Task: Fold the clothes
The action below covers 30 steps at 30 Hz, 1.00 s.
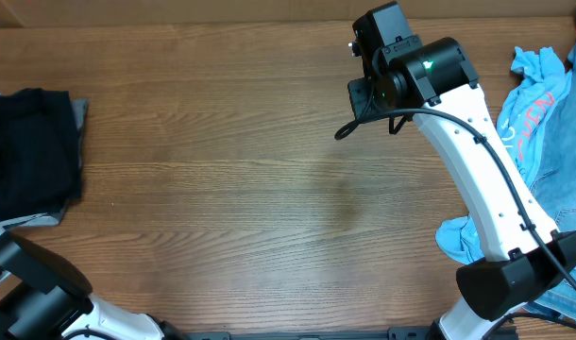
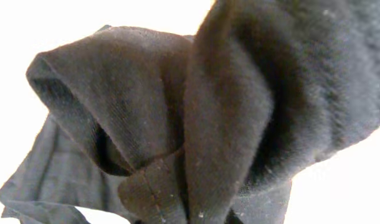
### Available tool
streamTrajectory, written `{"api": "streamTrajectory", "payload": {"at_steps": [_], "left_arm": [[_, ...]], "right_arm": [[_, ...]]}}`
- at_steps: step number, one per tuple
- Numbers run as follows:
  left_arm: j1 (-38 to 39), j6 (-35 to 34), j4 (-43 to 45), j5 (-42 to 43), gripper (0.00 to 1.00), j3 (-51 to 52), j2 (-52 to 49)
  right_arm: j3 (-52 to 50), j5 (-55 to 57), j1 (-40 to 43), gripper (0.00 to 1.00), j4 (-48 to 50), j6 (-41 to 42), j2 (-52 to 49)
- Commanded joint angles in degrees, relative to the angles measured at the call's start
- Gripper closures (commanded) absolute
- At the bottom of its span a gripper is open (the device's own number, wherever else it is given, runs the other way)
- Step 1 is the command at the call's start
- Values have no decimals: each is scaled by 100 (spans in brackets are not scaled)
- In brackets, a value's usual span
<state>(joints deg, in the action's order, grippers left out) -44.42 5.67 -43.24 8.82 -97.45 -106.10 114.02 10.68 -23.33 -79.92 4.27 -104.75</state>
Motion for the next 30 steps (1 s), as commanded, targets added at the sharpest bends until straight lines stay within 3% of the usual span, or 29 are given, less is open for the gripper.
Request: {"api": "streamTrajectory", "payload": {"at_steps": [1, 4, 5, 6, 9, 12, 16, 20, 22, 24, 26, 30], "left_arm": [[-138, -98, 289, 105, 83, -103, -31], [-203, -101, 365, -144, 80, -103, -39], [-210, -98, 389, -199, 73, -103, -63], [-216, -98, 396, -197, 59, -103, -107], [-232, -131, 382, -341, 56, -101, -291], [-343, -553, 256, -1189, 52, -101, -339], [-518, -776, 57, -1231, 55, -103, -269], [-560, -1226, 42, -2076, 36, -105, 98], [-546, -1196, 17, -1333, 36, -103, 260], [-542, -562, 179, 955, 37, -103, 501], [-544, -597, 350, 2608, 32, -103, 570], [-544, -706, 319, 2286, 26, -103, 138]], "right_arm": [[66, -22, 22, 62, 4, 48, 70], [66, -22, 22, 62, 4, 48, 70], [66, -22, 22, 62, 4, 48, 70], [66, -22, 22, 62, 4, 48, 70], [66, -22, 22, 62, -7, 48, 70], [66, -22, 22, 62, -81, 48, 70], [66, -20, 22, 62, -85, 46, 70], [66, -20, 22, 61, -83, 46, 70], [66, -20, 22, 61, -85, 46, 70], [66, -20, 22, 61, -98, 46, 70], [66, -22, 22, 61, -98, 46, 70], [66, -24, 22, 61, -105, 48, 70]]}}
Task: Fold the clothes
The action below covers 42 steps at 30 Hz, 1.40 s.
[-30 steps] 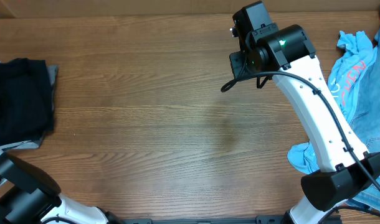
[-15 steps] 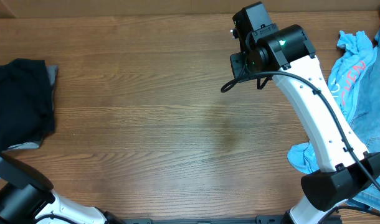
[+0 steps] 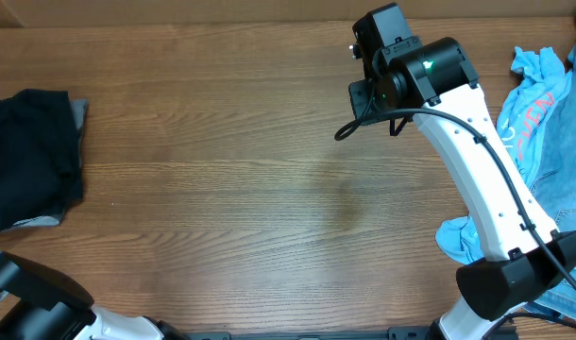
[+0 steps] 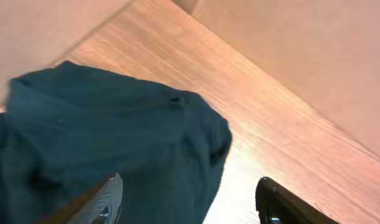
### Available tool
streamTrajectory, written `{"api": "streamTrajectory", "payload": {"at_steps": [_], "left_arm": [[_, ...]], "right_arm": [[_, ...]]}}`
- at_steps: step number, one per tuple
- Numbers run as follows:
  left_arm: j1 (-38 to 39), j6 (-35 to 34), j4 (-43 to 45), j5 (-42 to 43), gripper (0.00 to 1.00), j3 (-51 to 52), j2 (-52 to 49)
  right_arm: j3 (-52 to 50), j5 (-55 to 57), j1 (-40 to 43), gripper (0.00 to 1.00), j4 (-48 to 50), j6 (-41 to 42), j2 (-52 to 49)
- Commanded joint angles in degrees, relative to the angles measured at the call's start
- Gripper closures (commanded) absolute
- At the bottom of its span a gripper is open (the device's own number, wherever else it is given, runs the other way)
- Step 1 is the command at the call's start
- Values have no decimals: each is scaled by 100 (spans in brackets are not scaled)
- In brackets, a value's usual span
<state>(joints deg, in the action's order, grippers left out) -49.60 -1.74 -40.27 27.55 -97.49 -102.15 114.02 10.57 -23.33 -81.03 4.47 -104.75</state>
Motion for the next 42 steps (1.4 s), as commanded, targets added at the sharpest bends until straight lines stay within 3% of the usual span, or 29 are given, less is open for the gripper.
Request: {"api": "streamTrajectory", "payload": {"at_steps": [1, 5, 9, 11, 12, 15, 19, 23, 26, 29, 31, 37, 39, 42], "left_arm": [[-35, 24, 46, 313, 25, -98, -514], [-37, -11, 323, 295, 23, -98, -1460], [-74, -22, 505, 317, 10, -98, -2105], [-72, 17, 544, 680, 9, -98, -2087], [-72, 52, 691, 1115, 0, -107, -1969], [52, 109, 560, 1475, 0, -391, -1276], [614, 302, 168, 1384, 0, -566, 114], [2166, 570, -448, 76, 0, -566, 1346], [4072, 557, -1038, -1434, 0, -566, 1683], [5237, 367, -1377, -1982, 0, -564, 1451], [5410, -39, -1880, -2022, 0, -566, 1377], [5403, 229, -2651, -2221, 0, -483, 2354], [5414, 310, -2557, -2247, 0, -26, 2949], [5414, 256, -1921, -2240, 0, 1318, 4253]], "right_arm": [[66, -13, 22, 61, -13, 28, 70], [66, -13, 22, 61, -114, 28, 70], [66, -13, 22, 60, -205, 28, 70], [66, -11, 22, 60, -203, 28, 70], [66, -11, 22, 60, -199, 28, 70], [68, -7, 22, 59, -28, 144, 72], [87, -203, 282, 37, 411, 782, 157], [87, -1213, 1327, 0, 774, 778, 431], [76, -1416, 2186, 0, 671, 772, 446], [76, -1650, 2603, 0, 680, 380, 446], [76, -1904, 2699, 0, 514, 369, 535], [-168, -1473, 2717, 0, 243, 433, 1860], [-844, -1469, 2647, 0, 459, 426, 2507], [-2653, -1469, 2352, 0, 1235, 201, 3836]]}}
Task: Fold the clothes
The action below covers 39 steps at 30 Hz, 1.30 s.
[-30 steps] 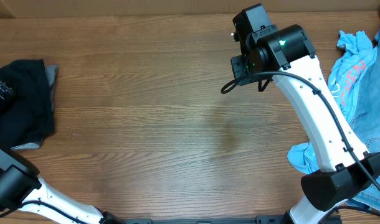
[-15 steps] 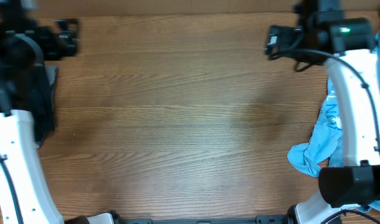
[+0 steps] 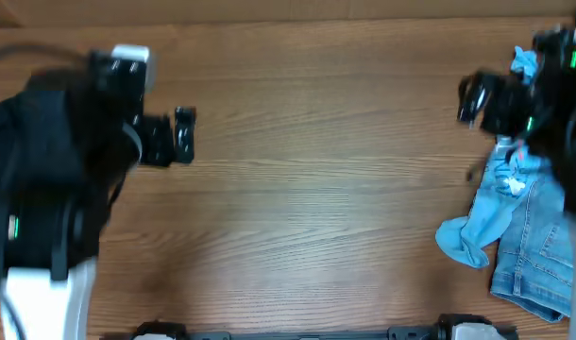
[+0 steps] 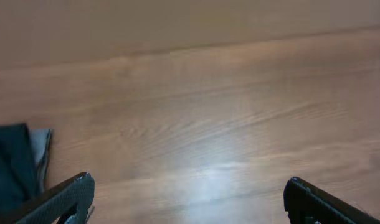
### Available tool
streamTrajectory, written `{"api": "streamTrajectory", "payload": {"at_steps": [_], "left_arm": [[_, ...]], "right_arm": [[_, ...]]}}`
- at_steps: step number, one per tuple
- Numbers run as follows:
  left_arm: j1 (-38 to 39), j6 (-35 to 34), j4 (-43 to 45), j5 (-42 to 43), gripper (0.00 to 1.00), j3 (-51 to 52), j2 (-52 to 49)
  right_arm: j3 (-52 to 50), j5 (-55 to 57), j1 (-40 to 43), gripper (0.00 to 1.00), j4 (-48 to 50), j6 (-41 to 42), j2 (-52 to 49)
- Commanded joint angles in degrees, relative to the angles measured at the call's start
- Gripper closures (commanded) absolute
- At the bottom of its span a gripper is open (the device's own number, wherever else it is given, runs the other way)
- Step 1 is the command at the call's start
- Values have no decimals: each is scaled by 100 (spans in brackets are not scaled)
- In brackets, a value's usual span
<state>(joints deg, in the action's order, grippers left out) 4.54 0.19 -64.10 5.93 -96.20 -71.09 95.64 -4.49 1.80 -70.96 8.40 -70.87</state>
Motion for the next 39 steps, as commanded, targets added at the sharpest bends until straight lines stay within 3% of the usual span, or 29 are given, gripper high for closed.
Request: {"api": "streamTrajectory", "payload": {"at_steps": [1, 3, 5, 7, 12, 22, 27, 32, 36, 39], "left_arm": [[0, -332, 883, -190, 0, 2138, 2100], [0, -911, 1191, -483, 0, 3110, 3071], [-2, -905, 1412, -614, 0, 3707, 3635], [-2, -903, 1021, -616, 0, 3969, 3838], [0, -903, -721, -616, 0, 3982, 3797], [0, -905, -772, -616, 0, 3982, 3794], [-2, -905, -772, -616, 0, 3982, 3794], [0, -905, -774, -616, 0, 3982, 3794], [0, -905, -774, -616, 0, 3982, 3794], [0, -905, -772, -616, 0, 3982, 3794]], "right_arm": [[-1853, 42, -358, 0, 678, -291, 1270], [-2830, 37, -479, 0, 918, -221, 2173], [-3458, 37, -474, 0, 929, -223, 2752], [-3648, 37, -474, 0, 518, -225, 2914], [-3650, 37, -474, 0, -177, -223, 2898], [-3731, 177, -474, 0, 17, -269, 3289], [-5327, 317, -492, 0, 1716, -286, 5086], [-7694, 334, -942, 0, 3873, -286, 7060], [-9020, 568, -992, 0, 6373, -291, 7071], [-9514, 955, -988, 0, 7226, -315, 7071]]}}
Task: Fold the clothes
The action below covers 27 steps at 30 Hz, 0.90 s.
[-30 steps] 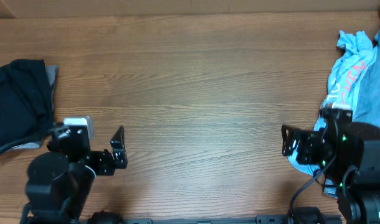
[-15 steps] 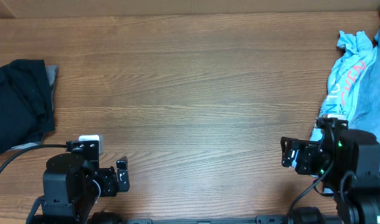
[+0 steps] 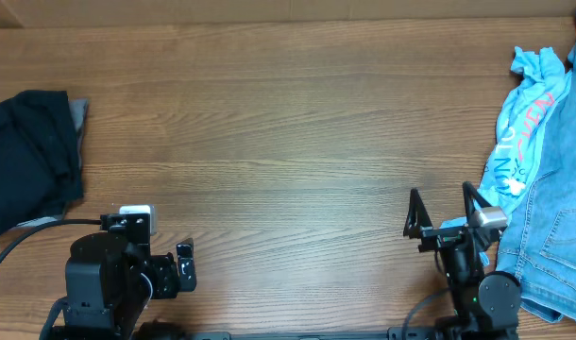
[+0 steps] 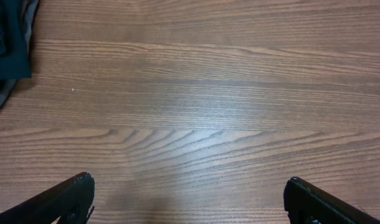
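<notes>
A dark, nearly black garment (image 3: 28, 161) lies bundled at the table's left edge; its corner shows in the left wrist view (image 4: 6, 37). A light blue T-shirt with pink lettering (image 3: 524, 118) lies crumpled at the far right, partly over blue jeans (image 3: 557, 227). My left gripper (image 3: 184, 268) rests near the front edge, open and empty, its fingertips (image 4: 75, 191) wide apart over bare wood. My right gripper (image 3: 442, 206) sits at the front right, open, just left of the jeans.
The wooden table (image 3: 297, 142) stretches between the two piles. A grey cloth edge (image 3: 78, 111) peeks out from under the dark garment. The arm bases stand at the front edge.
Both arms have pulled back to the front edge. The left gripper was up beside the dark garment and the right one was over the blue shirt; both now sit low and open.
First dark cloth filled the left wrist view while the right arm reached toward the far middle. Then the left gripper stood open over the garment lying at the left. Later both arms were elsewhere, blurred. Now both rest at the front edge.
</notes>
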### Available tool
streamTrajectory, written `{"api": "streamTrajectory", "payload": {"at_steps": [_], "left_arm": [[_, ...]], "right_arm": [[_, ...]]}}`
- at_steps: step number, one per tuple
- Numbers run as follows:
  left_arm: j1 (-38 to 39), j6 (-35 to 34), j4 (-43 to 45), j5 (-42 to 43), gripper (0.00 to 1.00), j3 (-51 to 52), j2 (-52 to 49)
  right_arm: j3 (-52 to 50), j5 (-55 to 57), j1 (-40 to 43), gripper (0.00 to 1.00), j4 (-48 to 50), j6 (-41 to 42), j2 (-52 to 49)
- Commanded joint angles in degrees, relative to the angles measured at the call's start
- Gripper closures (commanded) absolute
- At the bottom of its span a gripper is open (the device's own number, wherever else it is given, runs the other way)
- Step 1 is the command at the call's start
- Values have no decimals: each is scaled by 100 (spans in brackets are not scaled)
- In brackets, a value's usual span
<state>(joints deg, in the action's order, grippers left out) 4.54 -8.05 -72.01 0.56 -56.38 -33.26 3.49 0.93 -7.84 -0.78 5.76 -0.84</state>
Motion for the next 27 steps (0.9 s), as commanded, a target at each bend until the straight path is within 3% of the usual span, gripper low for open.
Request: {"api": "streamTrajectory", "payload": {"at_steps": [1, 5, 23, 27], "left_arm": [[0, -81, 17, -79, 0, 0, 11], [0, -81, 20, -79, 0, 0, 11], [-4, -76, 35, -83, 0, 26, 96], [-11, -31, 841, -413, 0, 1054, 1084]], "right_arm": [[-304, 420, -24, 0, 157, -68, 68], [-302, 28, -31, 0, -389, -66, 52], [-302, 26, -31, 0, -393, -63, 46], [-302, 28, -31, 0, -393, -66, 46]]}}
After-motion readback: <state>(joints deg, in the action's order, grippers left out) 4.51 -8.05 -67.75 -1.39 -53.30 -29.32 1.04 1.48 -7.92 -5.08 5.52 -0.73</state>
